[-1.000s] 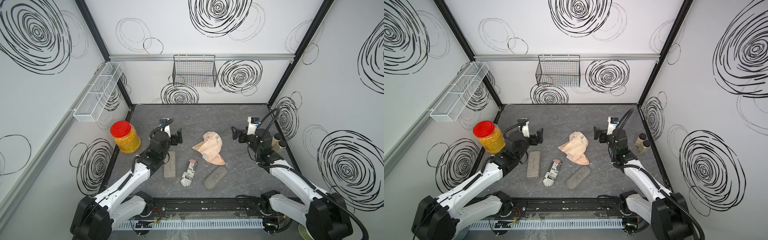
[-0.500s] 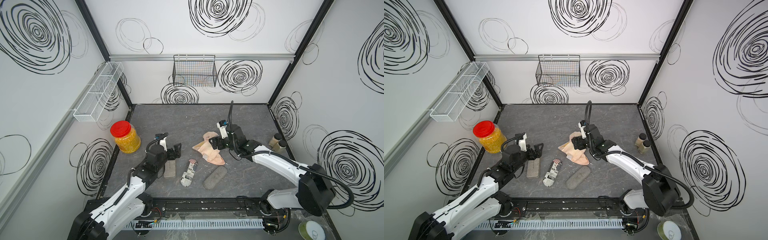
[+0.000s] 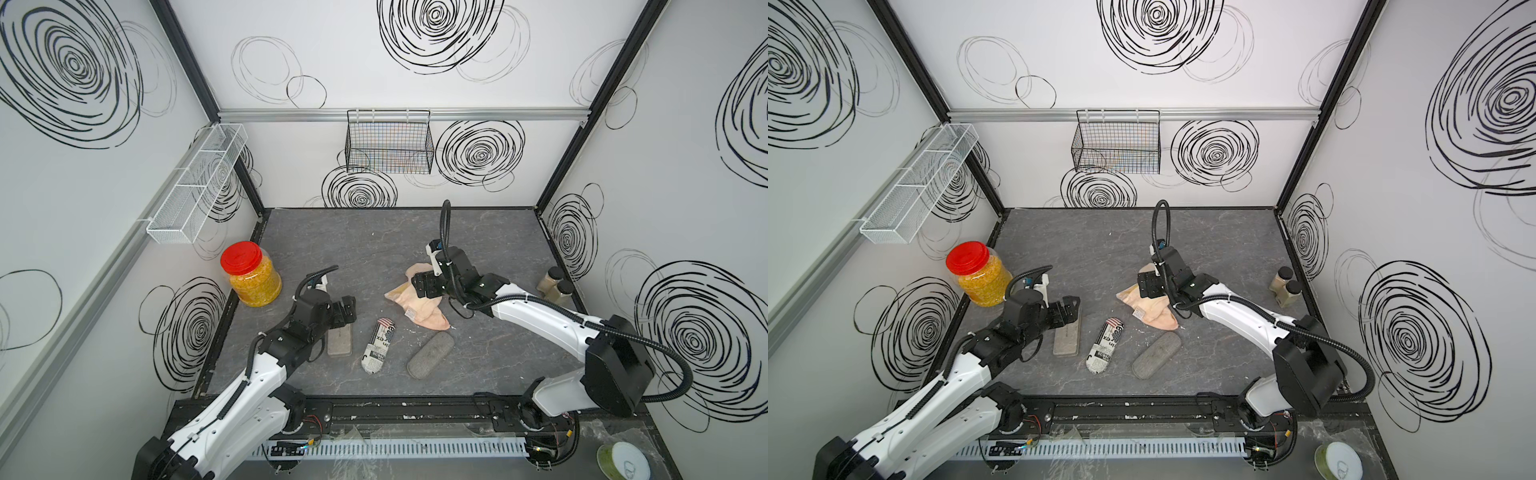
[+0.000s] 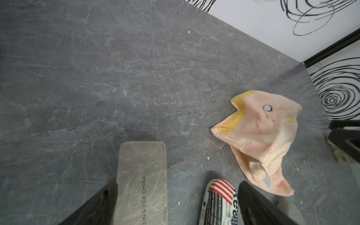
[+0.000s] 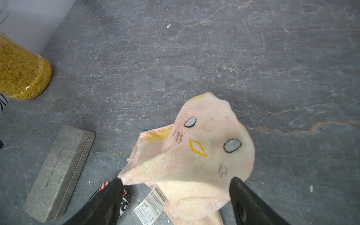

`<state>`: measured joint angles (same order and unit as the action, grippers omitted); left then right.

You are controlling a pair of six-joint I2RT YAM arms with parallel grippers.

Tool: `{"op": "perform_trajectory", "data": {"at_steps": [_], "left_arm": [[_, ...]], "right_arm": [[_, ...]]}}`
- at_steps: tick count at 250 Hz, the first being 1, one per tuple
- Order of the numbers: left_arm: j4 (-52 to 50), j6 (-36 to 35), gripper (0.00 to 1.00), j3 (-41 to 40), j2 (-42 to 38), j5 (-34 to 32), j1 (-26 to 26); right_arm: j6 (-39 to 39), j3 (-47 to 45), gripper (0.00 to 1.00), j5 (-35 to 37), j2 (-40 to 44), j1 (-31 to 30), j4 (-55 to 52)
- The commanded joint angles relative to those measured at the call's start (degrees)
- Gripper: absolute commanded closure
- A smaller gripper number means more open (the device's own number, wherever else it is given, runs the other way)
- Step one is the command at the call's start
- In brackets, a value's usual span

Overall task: Wipe the eyeglass case
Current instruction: Pick up the eyeglass case from the center of the board.

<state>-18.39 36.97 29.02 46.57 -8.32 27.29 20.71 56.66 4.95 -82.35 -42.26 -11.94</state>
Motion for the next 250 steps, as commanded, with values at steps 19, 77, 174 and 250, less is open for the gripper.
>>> {"op": "perform_trajectory", "data": {"at_steps": [19,77,174,250], "left_arm": [[-16.8,11.0,0.02,4.3,4.9,-12.7,8.4],[-19.5,12.1,0.04,5.5,11.5,-16.4,11.8],[-13.8,3.5,0.06,3.7,17.0,-4.5,7.0],[-12.8,4.3,0.06,2.2,18.7,-6.6,7.2]], "right_arm": [[-1.5,-1.7,0.1,-0.2,2.3,-0.4,0.2],[-2.3,-4.0,0.1,-2.4,3.5,-0.5,3.2],[-1.1,-4.7,0.13,-4.2,1.6,-0.6,4.9],[3.4,1.4,0.11,-1.0,-5.5,-0.4,0.9]]}}
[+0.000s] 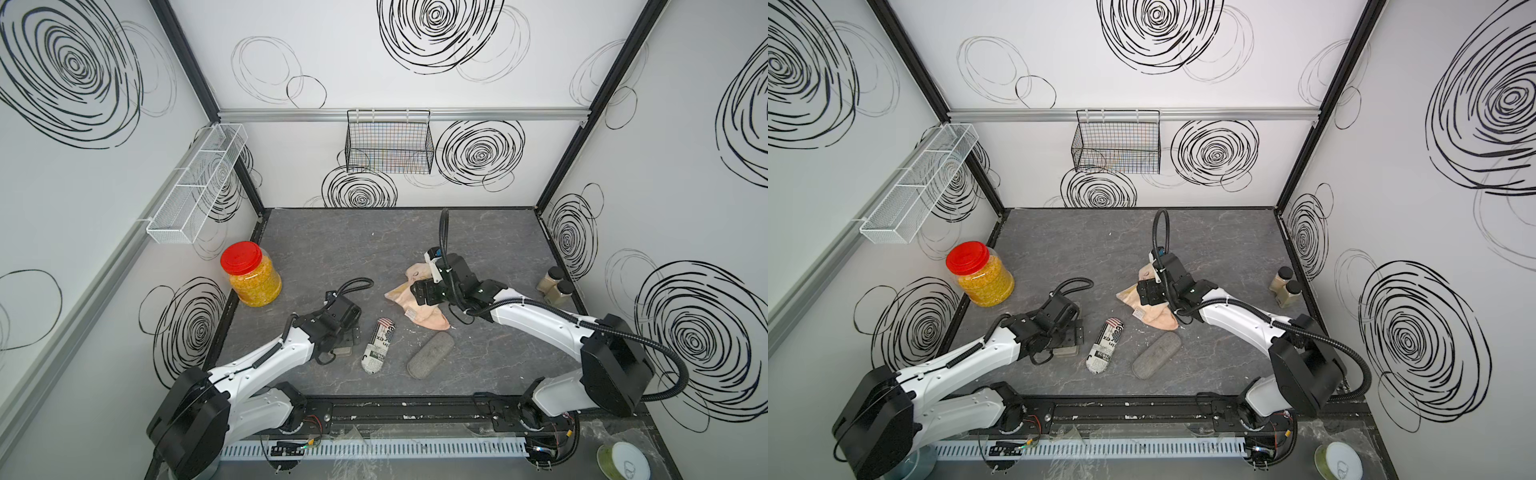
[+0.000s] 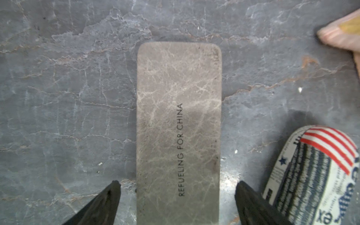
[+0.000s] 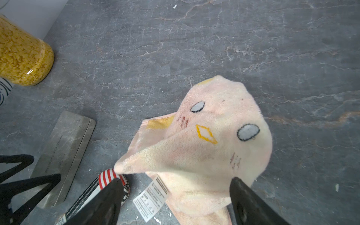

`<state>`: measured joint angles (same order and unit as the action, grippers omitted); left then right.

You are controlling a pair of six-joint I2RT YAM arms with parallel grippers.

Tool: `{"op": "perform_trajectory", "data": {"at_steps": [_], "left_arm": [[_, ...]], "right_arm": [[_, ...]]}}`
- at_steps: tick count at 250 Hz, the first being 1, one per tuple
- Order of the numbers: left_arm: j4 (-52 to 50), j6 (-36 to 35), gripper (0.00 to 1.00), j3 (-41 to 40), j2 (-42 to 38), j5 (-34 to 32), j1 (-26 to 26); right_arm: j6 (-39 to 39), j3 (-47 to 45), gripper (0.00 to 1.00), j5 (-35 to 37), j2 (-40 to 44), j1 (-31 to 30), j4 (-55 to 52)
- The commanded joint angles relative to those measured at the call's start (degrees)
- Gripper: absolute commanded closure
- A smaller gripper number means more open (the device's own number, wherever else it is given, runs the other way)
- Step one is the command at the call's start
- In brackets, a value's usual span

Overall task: Wipe the eyeglass case
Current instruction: Pick up the eyeglass case from the center of the board.

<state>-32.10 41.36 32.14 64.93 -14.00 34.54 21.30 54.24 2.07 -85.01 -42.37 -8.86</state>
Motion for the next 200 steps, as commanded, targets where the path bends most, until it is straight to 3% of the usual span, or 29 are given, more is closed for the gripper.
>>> {"op": "perform_trajectory", "data": {"at_steps": [1,71,188,200], "left_arm": [[1.0,-0.1,0.06,-0.9,0.3,-0.9,0.0],[2.7,-0.2,0.07,-1.9,2.7,0.8,1.4],[3.2,0.6,0.19,-2.2,5.8,-0.9,2.4],[3.3,0.7,0.24,-2.3,5.6,-0.8,2.4]], "right_arm": [[2.9,3.8,0.11,2.0,-3.0,-0.3,-2.2],[5.7,6.7,0.1,2.4,-8.5,-0.1,-2.0],[5.9,5.8,0.1,2.4,-7.6,0.1,-1.5],[5.7,5.9,0.1,2.5,-7.5,0.1,-1.6]]}}
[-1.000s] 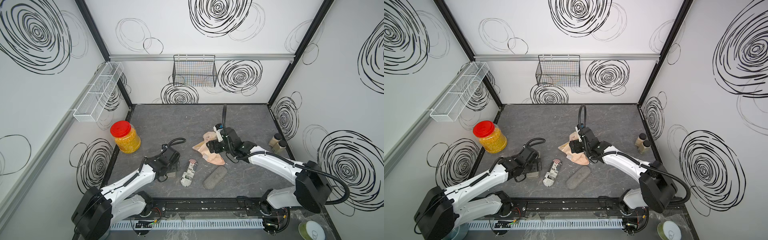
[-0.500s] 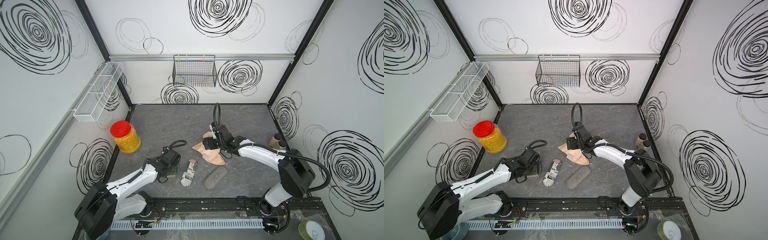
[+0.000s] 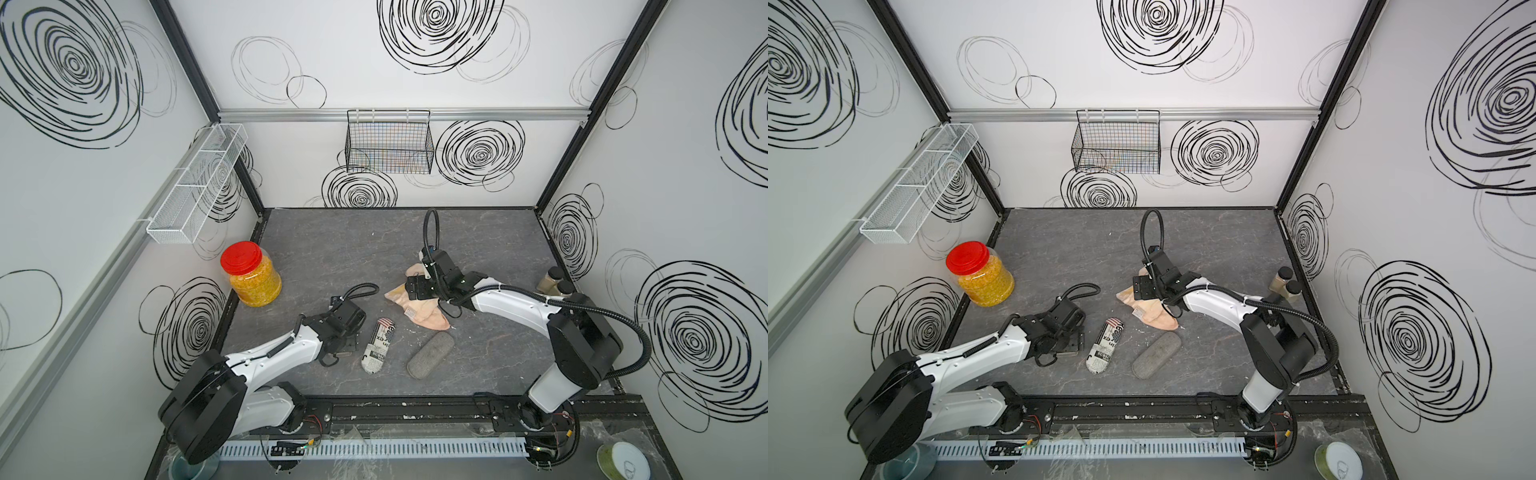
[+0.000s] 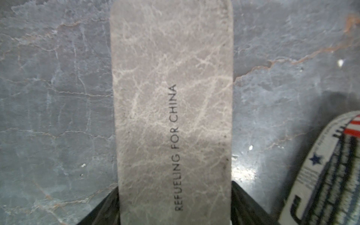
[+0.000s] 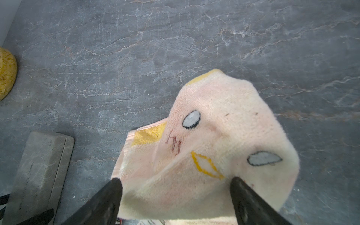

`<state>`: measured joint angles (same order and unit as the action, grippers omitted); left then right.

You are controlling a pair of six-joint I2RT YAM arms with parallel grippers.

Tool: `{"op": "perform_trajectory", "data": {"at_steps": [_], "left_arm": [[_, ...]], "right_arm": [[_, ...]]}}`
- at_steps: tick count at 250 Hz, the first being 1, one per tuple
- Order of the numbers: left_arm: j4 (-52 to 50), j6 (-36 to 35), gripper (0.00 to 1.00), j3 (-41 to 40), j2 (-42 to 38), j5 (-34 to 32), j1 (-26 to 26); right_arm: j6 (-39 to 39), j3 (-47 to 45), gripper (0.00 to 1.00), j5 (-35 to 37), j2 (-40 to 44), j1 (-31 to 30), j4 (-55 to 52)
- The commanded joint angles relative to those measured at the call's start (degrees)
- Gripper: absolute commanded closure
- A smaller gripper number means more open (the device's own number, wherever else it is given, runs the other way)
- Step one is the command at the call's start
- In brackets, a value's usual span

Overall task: Wipe the eyeglass case
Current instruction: Pick up the eyeglass case from the center of the board, then pick up the cleaning item at the center of the board.

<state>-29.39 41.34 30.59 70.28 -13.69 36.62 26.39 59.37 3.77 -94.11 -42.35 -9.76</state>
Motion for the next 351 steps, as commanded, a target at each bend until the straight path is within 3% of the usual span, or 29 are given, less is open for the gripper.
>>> {"op": "perform_trajectory", "data": {"at_steps": [1,44,110,177,218,300,315,351], "left_arm": [[0.6,0.7,0.25,-0.7,0.2,-1.0,0.3],[-0.3,0.5,0.34,0.8,-2.4,-0.6,0.4],[1.8,-2.0,0.37,2.8,-9.4,1.2,-1.5],[5.3,-3.7,0.37,2.7,-12.4,1.6,-3.5],[11.6,-3.9,0.37,0.8,-13.4,6.0,-4.6],[24.4,-4.5,0.37,-2.6,-13.9,11.8,-5.0],[26.1,-4.8,0.37,-3.0,-14.0,13.0,-5.0],[27.6,-5.4,0.36,-3.2,-14.4,13.7,-5.0]], "right_arm": [[0.7,0.8,0.1,0.8,1.6,0.1,-0.7],[0.2,1.2,0.08,1.7,2.6,0.0,-1.8],[0.4,3.2,0.05,2.5,4.1,0.8,-5.7],[1.8,7.3,0.03,2.1,-1.9,0.9,-9.4],[2.6,8.6,0.03,3.5,-7.0,0.9,-11.5],[2.3,7.5,0.17,2.9,-15.2,0.9,-9.5],[2.6,7.6,0.24,3.5,-16.3,1.0,-9.3],[4.0,6.5,0.54,6.6,-17.3,0.9,-8.1]]}}
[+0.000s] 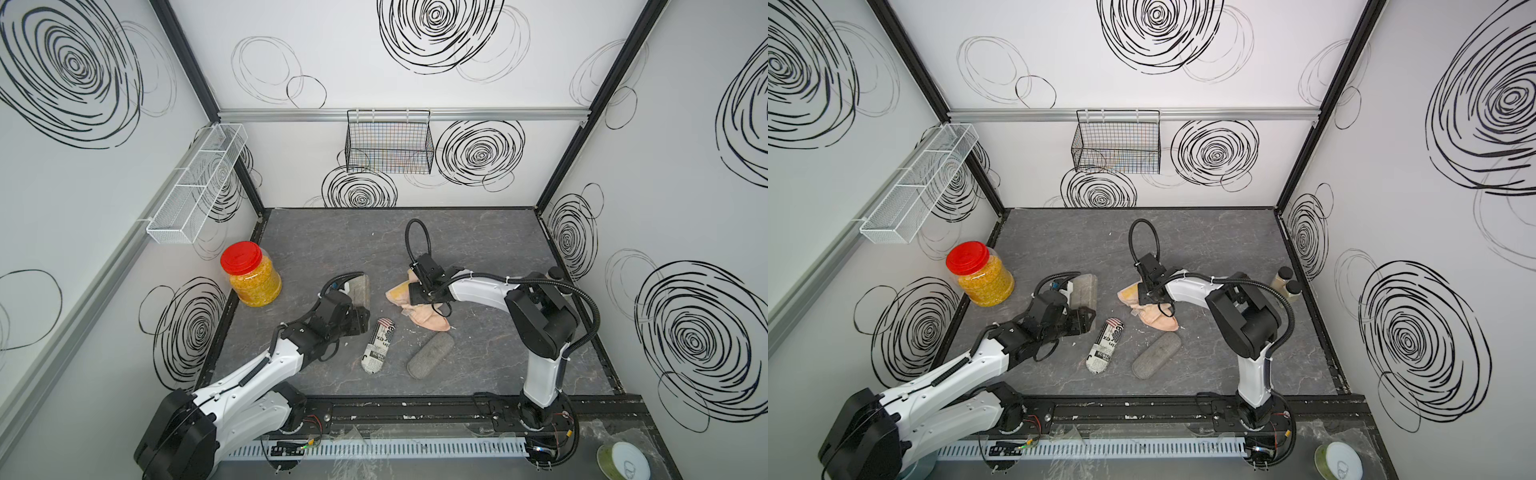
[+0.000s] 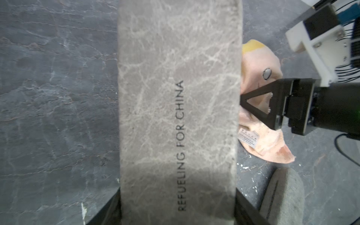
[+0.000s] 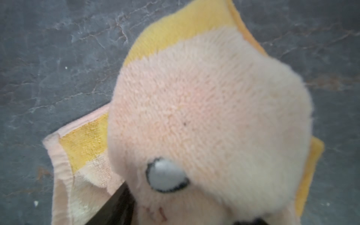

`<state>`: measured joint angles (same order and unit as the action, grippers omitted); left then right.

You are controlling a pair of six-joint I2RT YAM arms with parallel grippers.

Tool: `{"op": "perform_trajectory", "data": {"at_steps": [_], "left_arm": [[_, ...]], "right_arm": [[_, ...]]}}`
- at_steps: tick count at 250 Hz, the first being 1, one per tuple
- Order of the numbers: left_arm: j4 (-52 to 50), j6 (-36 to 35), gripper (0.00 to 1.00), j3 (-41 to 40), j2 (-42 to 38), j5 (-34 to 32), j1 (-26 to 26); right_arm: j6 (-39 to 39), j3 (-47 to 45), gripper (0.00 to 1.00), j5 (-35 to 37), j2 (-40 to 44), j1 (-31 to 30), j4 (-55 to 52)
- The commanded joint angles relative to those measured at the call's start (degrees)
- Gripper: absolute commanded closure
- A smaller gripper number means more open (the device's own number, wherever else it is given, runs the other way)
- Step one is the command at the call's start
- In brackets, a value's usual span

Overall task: Wipe the eyeglass case
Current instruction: Pick up the cleaning item at the center of the board.

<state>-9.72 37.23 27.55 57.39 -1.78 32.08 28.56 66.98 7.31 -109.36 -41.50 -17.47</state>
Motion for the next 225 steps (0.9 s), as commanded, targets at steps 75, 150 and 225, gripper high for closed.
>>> {"op": "perform_trajectory", "data": {"at_steps": [75,150,225], "left_arm": [[17.4,-0.5,0.36,-3.6,-1.4,6.8,-0.4],[17.5,-12.5,0.37,1.5,5.7,8.7,4.7],[18.0,-19.2,0.37,9.5,14.4,10.0,10.2]], "right_arm": [[-1.5,-8.3,0.85,3.9,12.9,1.0,6.0],[-8.5,-14.7,0.93,-14.4,33.7,6.3,7.2],[-9.7,-15.6,0.91,-30.5,40.5,6.3,14.7]]}}
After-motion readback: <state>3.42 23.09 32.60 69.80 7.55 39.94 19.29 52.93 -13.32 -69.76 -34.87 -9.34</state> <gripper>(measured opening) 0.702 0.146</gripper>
